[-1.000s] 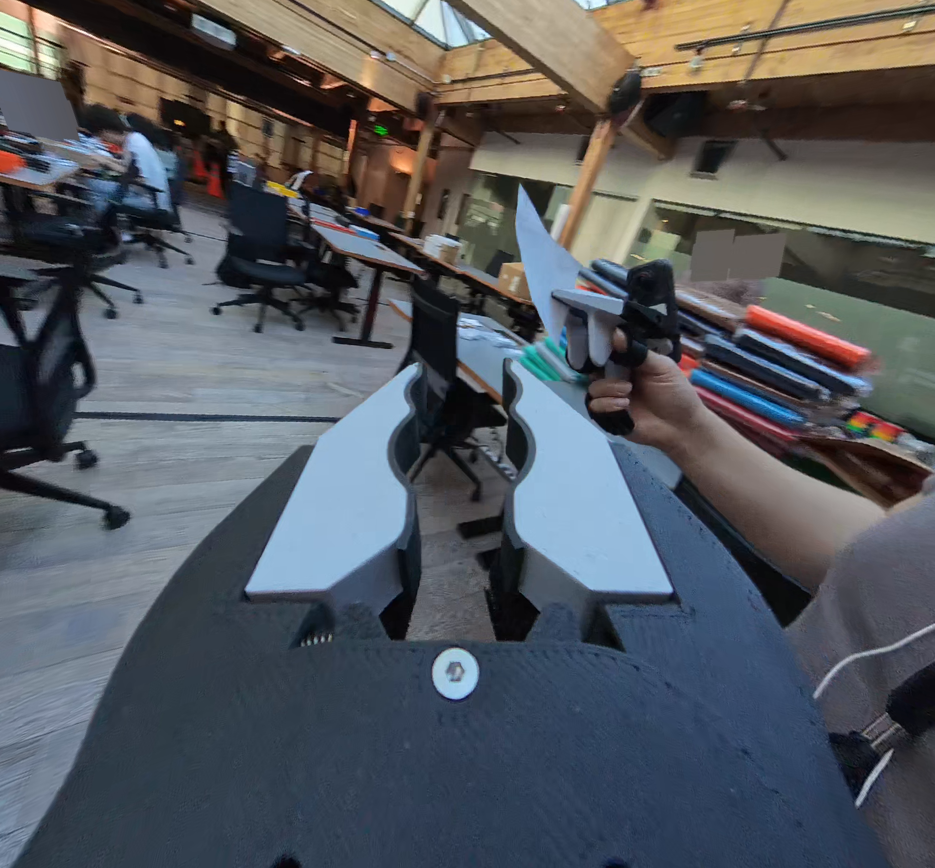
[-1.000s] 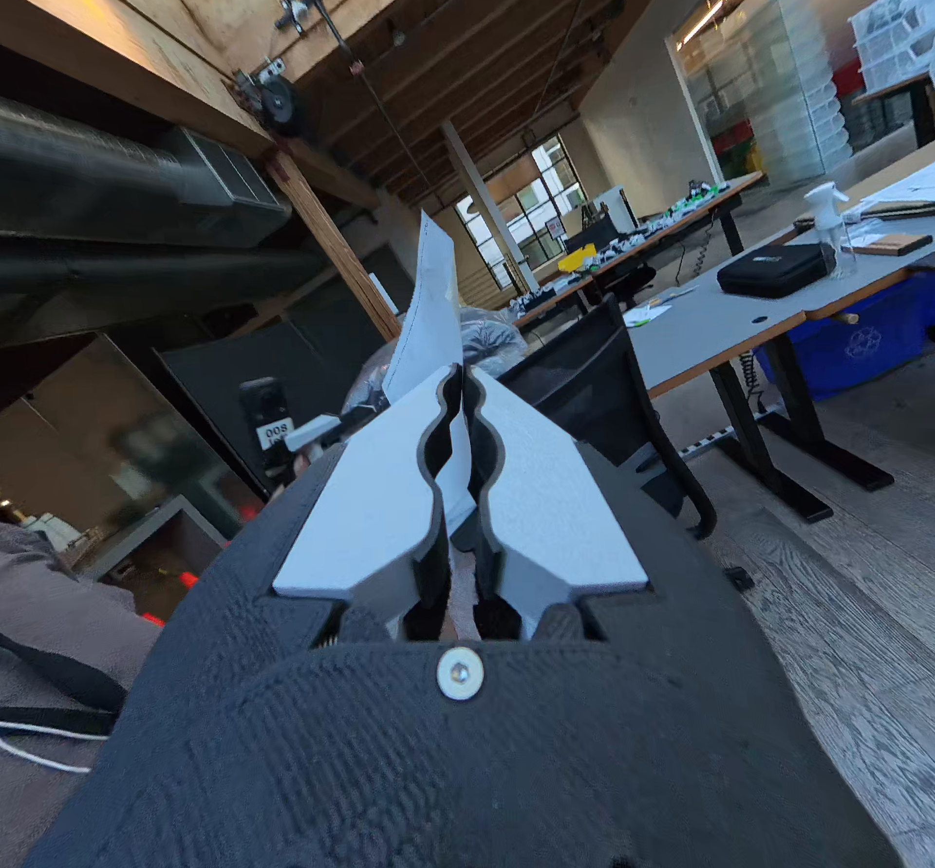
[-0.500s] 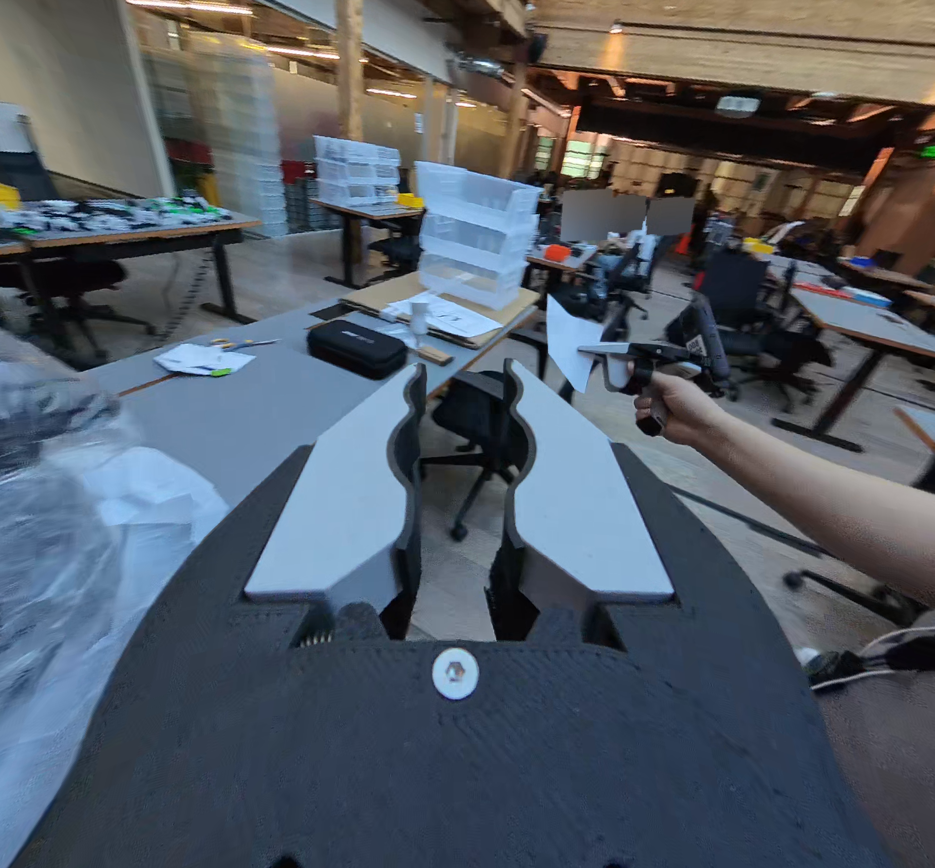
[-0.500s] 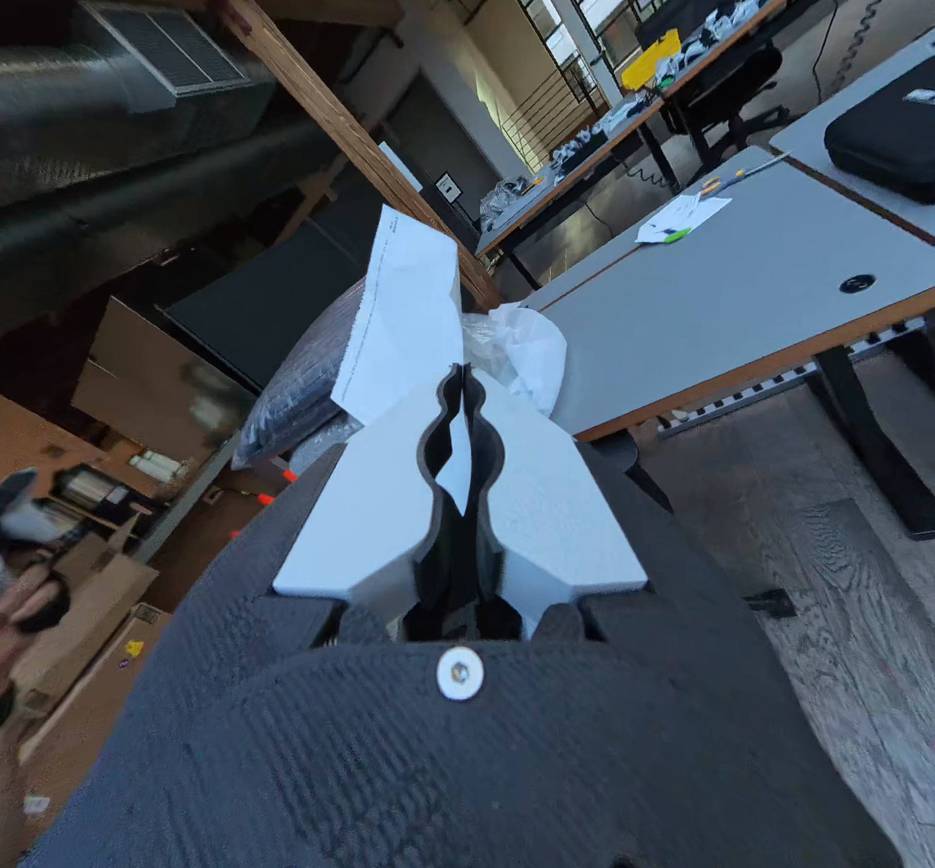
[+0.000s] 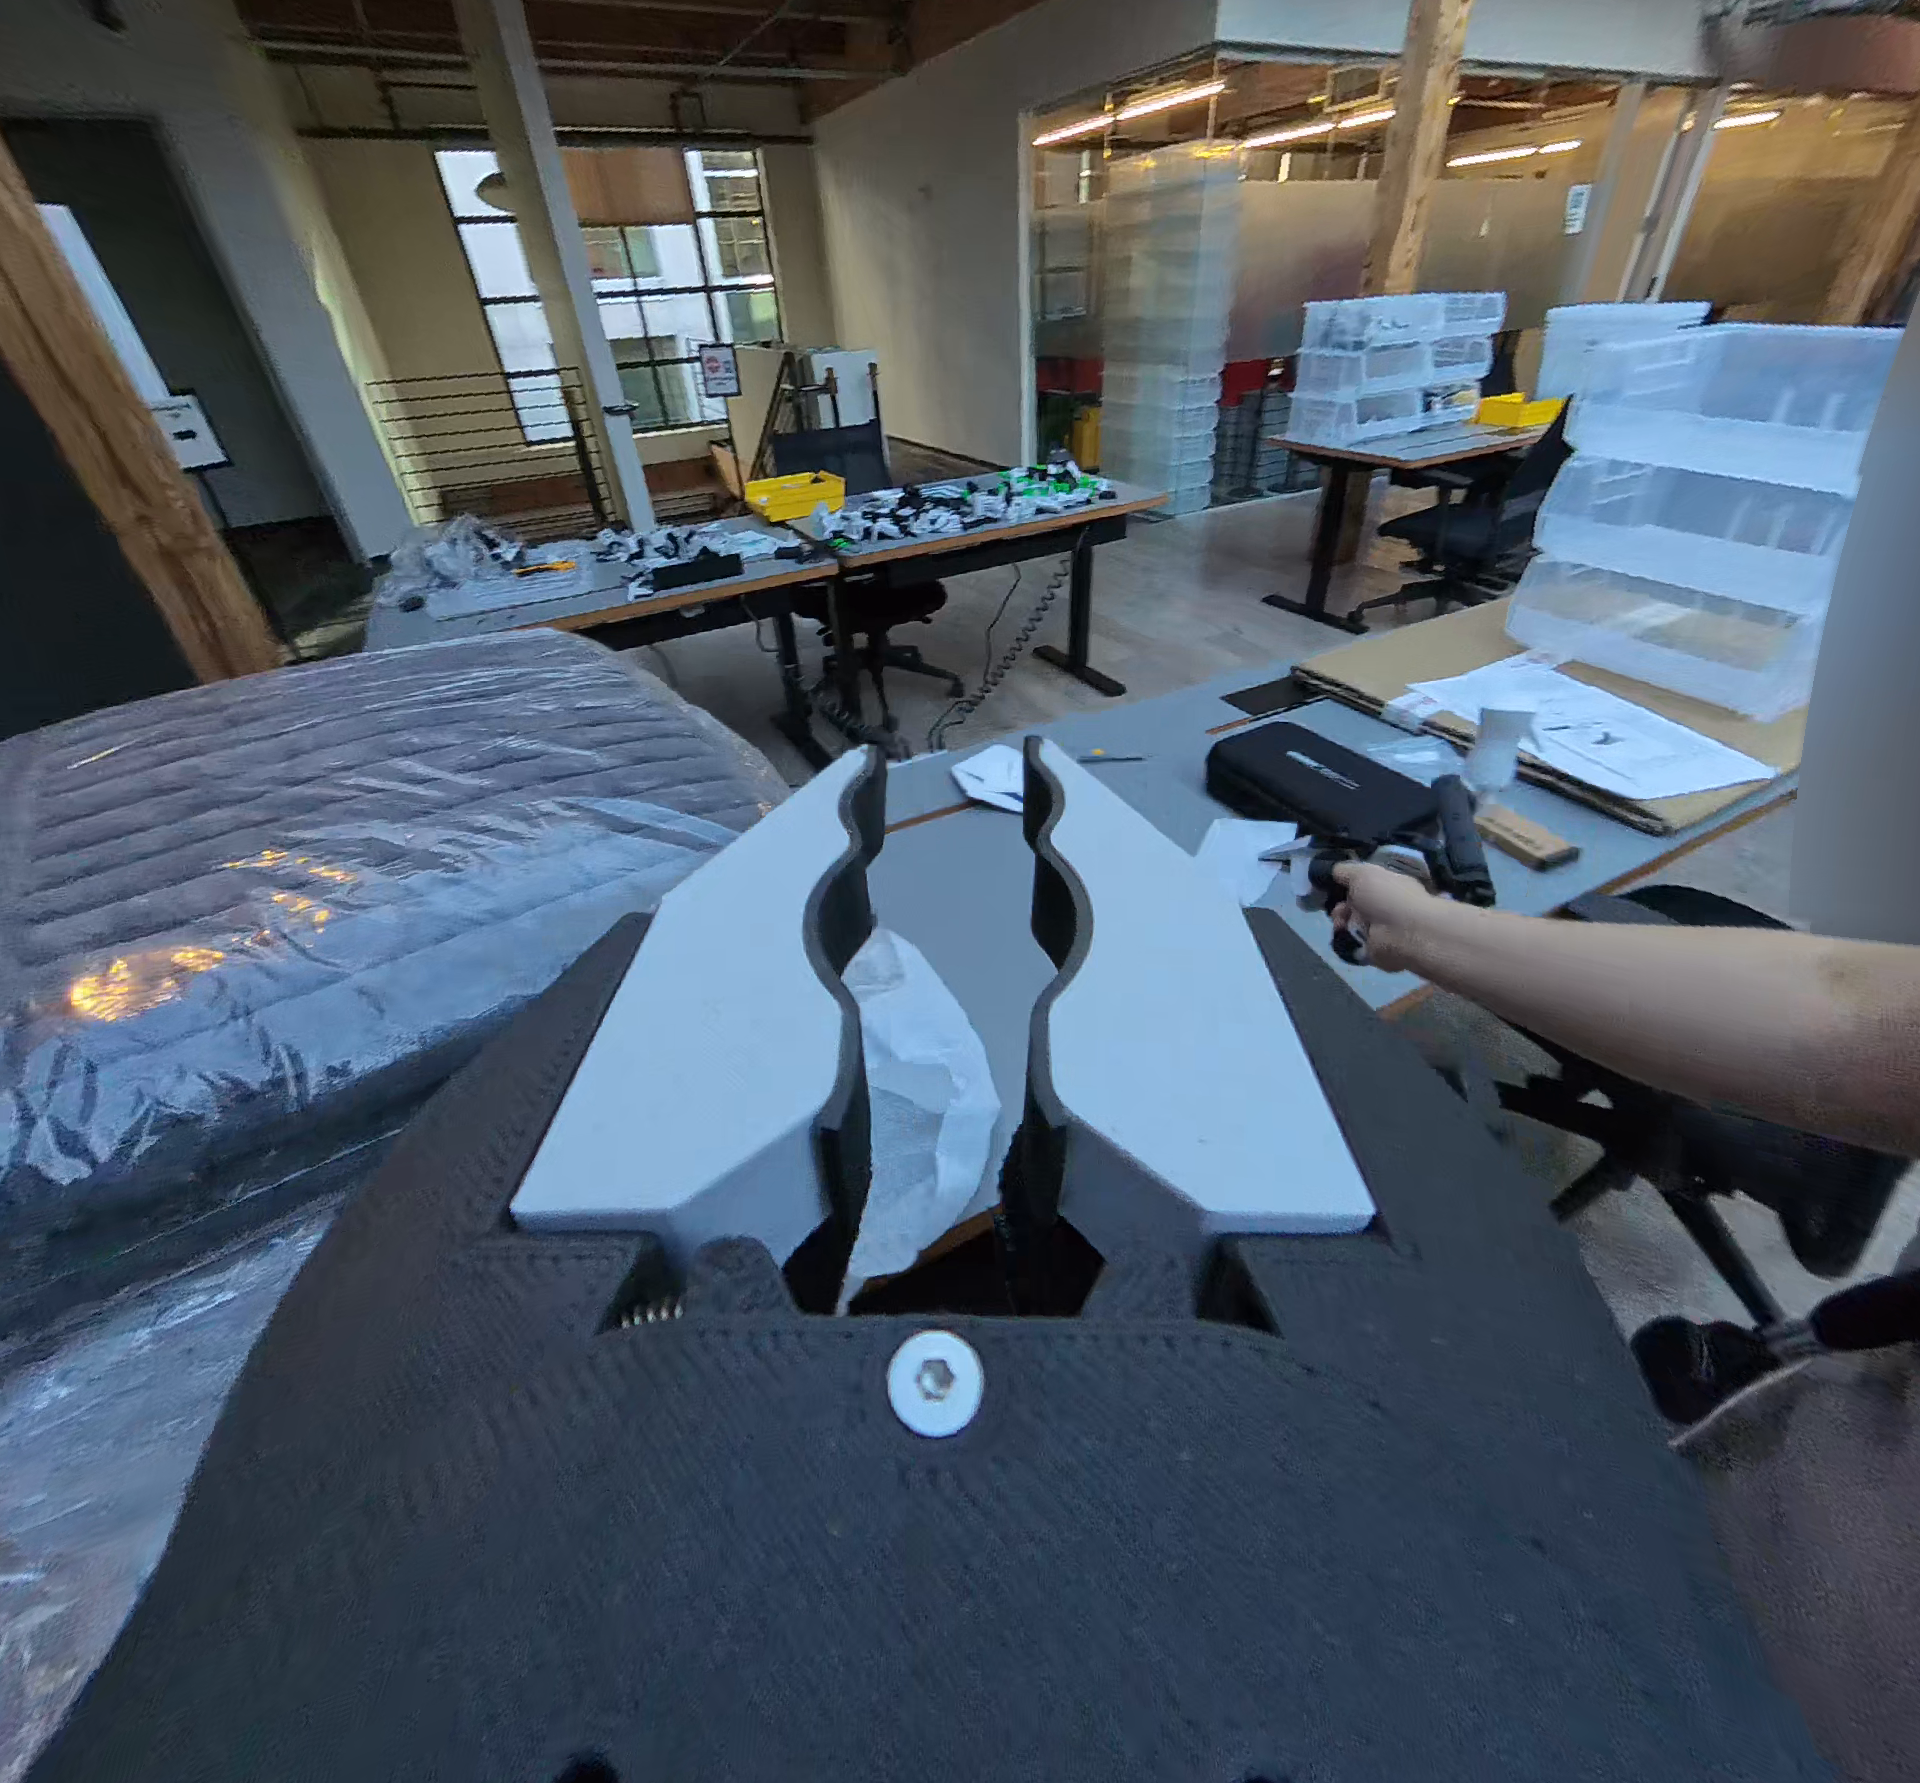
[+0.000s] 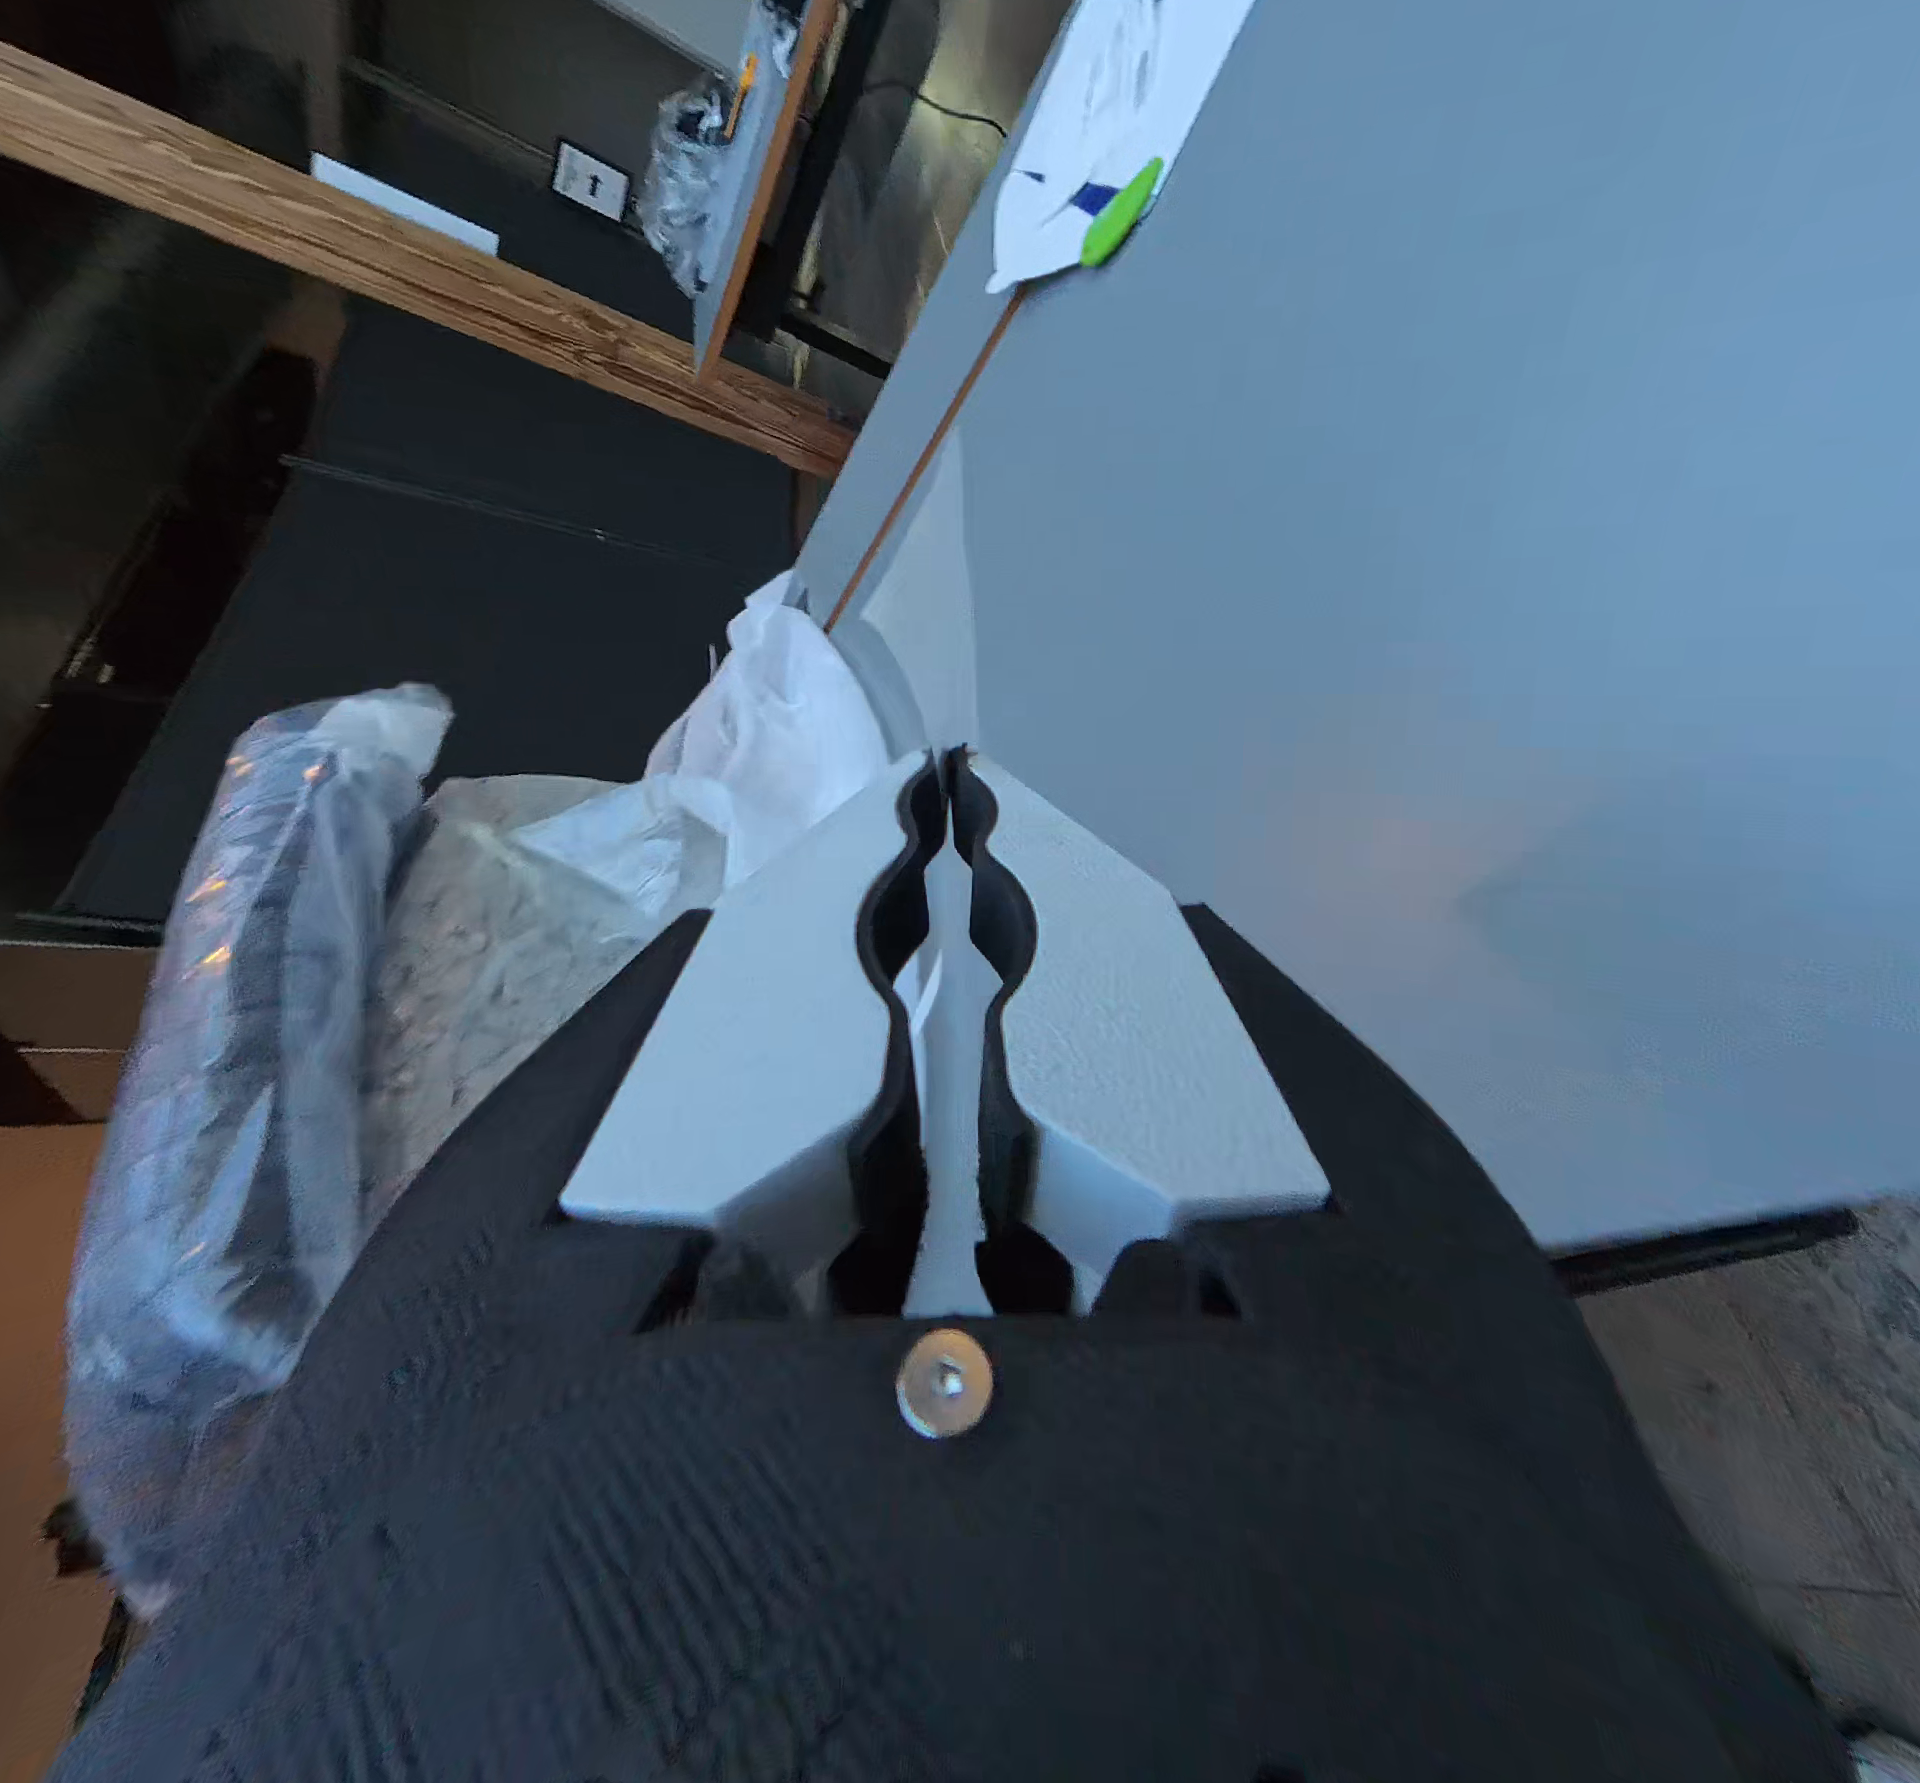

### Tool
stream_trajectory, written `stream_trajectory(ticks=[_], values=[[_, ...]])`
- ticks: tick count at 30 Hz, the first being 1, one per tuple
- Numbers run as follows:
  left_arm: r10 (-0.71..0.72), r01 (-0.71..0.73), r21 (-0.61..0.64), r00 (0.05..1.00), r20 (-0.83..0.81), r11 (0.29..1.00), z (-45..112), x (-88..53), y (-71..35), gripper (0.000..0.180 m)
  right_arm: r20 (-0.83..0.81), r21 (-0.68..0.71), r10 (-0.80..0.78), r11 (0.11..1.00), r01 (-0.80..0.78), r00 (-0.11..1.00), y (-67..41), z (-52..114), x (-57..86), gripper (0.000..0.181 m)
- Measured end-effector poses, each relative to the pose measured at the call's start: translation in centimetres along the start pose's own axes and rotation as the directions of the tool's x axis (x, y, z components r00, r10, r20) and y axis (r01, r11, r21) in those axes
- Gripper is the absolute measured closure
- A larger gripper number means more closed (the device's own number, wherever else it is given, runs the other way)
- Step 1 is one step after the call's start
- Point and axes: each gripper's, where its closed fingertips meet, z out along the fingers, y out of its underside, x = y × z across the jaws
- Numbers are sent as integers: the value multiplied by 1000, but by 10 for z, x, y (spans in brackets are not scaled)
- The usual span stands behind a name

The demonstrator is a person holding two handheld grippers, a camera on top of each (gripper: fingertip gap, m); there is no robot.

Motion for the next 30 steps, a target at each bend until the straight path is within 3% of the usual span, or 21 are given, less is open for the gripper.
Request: stream_trajectory(ticks=[5,10,14,17,20,22,24,25,28,30], values=[[-26,39,-44,963,268,998,28,3,6,157,-113,-84,5,996,-14,994,-34,127,55,181],[-31,58,-34,843,538,998,47,36,-7,162,-186,-158,44,985,-74,982,-41,186,88,181],[-18,46,-31,797,604,998,72,67,-33,160,-267,-198,17,977,-73,963,-33,193,110,180],[-27,46,-15,778,628,999,79,88,-50,155,-339,-215,-62,977,-13,939,-34,187,131,143],[-8,10,1,741,672,1000,64,106,-64,155,-369,-212,-154,974,79,917,-43,171,138,125],[1,1,-3,714,700,1000,46,118,-67,155,-375,-191,-249,963,189,893,-56,152,133,125],[9,-5,-9,683,730,1000,19,134,-66,154,-296,-99,-367,930,354,882,-77,134,96,130],[15,-16,-7,659,752,1000,0,143,-65,153,-181,-33,-479,876,482,859,-84,127,54,135],[32,-66,3,522,852,998,-84,176,-62,153,134,163,-801,598,785,583,-55,93,-105,136],[31,-92,7,411,911,996,-155,209,-56,152,353,381,-854,505,774,383,-7,31,-226,135]])
